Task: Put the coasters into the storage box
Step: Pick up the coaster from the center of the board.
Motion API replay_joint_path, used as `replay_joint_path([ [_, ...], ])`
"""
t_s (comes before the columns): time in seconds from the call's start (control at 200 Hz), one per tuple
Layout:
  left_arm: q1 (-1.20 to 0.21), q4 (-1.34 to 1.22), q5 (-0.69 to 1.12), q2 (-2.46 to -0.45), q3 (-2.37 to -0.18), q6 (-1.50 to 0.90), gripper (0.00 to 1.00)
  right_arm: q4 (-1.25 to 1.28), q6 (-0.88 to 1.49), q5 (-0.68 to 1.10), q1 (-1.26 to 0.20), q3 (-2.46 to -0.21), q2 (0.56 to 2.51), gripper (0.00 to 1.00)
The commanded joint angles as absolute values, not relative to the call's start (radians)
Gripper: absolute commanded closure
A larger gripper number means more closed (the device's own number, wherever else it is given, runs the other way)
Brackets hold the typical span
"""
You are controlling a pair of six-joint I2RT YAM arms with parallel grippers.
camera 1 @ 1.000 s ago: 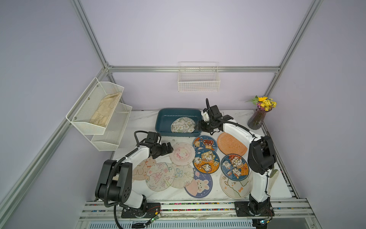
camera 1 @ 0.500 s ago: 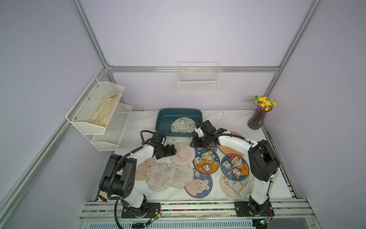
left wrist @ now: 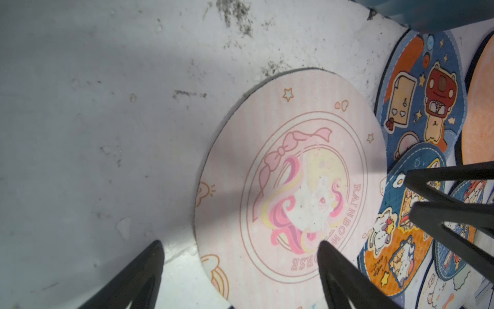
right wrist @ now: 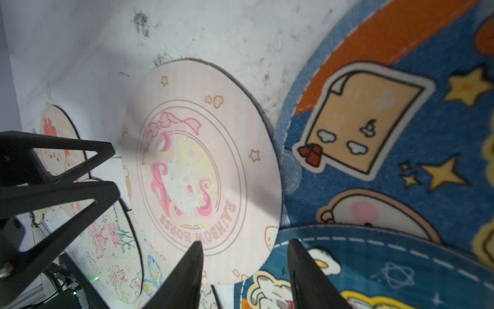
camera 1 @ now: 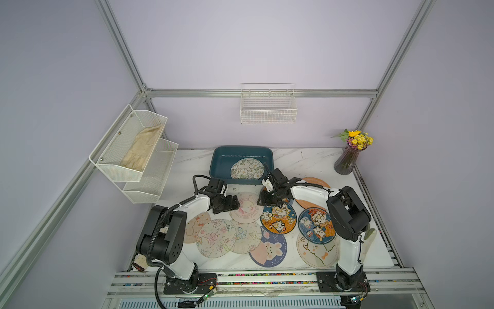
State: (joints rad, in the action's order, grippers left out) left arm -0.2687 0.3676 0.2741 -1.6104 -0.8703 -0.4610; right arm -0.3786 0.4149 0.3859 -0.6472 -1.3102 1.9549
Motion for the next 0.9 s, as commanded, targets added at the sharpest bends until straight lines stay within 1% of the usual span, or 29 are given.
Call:
replay_joint_path([
  [0.0, -0.281, 0.351, 0.293, -1.629, -0.950, -0.463, 0.12, -0.394, 0.405, 0.392, -0.652, -1.296, 1.969, 0.48],
  [0.57, -0.299, 0.348, 0.298, -1.656, -0.953, -0.480, 0.14, -0.420, 0.383, 0.414, -0.652, -1.338, 2.048, 0.49],
  [0.79, -0.298, 0.344, 0.300, -1.656, -0.945, -0.485, 0.14, -0.433, 0.368, 0.434, -0.655, -1.370, 2.086, 0.52],
  [0.895, -0.298, 0.344, 0.301, -1.657, -0.943, -0.488, 0.14, -0.433, 0.365, 0.445, -0.659, -1.380, 2.094, 0.55],
])
